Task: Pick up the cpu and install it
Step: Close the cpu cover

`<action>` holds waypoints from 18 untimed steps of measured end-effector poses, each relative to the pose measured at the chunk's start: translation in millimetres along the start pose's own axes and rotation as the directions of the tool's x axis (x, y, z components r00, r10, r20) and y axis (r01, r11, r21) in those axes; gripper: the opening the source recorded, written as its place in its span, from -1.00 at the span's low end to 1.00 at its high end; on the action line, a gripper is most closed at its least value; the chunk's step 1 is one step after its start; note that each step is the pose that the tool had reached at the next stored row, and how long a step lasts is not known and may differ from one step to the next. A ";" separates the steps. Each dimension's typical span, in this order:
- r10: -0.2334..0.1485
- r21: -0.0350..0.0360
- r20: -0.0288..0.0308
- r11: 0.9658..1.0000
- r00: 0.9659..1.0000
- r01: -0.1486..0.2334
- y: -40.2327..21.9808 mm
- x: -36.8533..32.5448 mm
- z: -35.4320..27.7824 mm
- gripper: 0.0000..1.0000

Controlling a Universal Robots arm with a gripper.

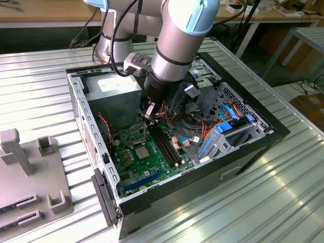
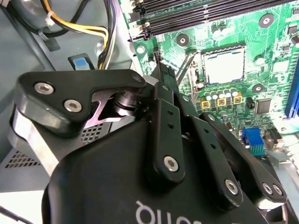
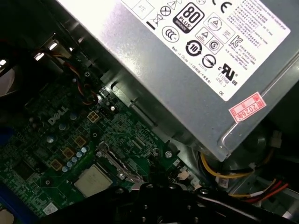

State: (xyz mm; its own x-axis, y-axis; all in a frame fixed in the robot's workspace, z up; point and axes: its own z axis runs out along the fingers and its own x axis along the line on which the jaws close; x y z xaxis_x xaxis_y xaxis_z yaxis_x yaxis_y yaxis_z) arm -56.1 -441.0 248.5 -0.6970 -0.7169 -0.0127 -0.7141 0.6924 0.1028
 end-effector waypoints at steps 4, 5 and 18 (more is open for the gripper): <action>-0.045 -0.001 -0.005 0.999 0.999 0.045 0.3 0.1 -2.1 -0.79; -0.053 -0.001 -0.005 0.999 0.999 0.053 0.4 0.0 -2.5 -0.79; -0.179 -0.004 -0.018 0.984 0.984 0.179 1.1 0.0 -9.3 -0.79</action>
State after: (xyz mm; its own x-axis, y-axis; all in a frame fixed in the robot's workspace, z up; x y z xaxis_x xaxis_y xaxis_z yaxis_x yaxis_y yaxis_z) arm -56.2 -441.0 257.9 -0.5563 -0.8309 -0.0127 -0.8272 0.5524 0.1028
